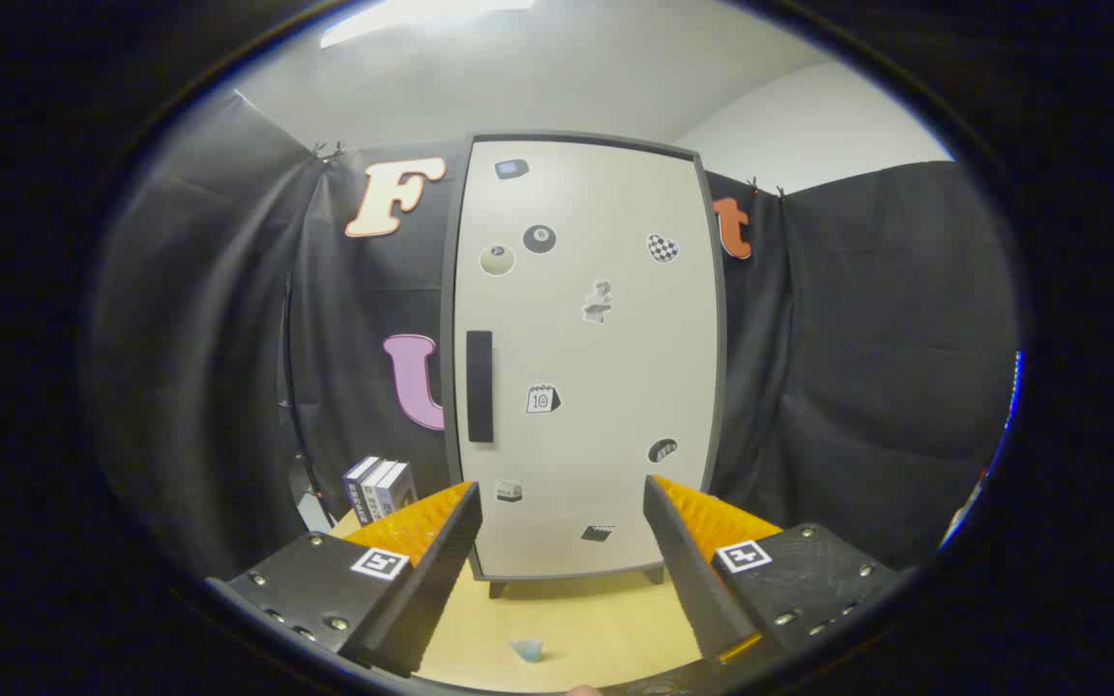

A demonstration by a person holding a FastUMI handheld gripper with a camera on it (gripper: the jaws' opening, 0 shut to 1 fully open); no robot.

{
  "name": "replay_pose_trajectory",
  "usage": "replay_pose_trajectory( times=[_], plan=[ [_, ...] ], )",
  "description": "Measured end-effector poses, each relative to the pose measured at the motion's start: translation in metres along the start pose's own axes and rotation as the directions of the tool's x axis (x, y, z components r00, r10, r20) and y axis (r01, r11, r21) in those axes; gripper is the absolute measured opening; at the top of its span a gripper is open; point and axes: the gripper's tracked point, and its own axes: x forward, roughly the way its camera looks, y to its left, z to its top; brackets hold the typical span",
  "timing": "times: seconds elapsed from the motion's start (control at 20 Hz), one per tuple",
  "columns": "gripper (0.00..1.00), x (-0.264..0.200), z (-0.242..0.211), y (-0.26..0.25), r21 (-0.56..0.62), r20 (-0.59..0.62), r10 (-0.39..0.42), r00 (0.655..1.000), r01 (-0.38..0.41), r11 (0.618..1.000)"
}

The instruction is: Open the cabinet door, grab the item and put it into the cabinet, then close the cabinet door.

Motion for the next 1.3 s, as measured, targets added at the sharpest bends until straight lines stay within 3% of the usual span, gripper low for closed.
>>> replay_pose_trajectory(
  times=[0.8,1.3],
  plan=[
    [1.0,0.013,0.0,0.003,-0.003,-0.002,-0.009,1.0,0.009,1.0],
    [1.0,0.04,0.001,0.02,0.012,-0.017,0.035,0.999,-0.034,0.999]
  ],
)
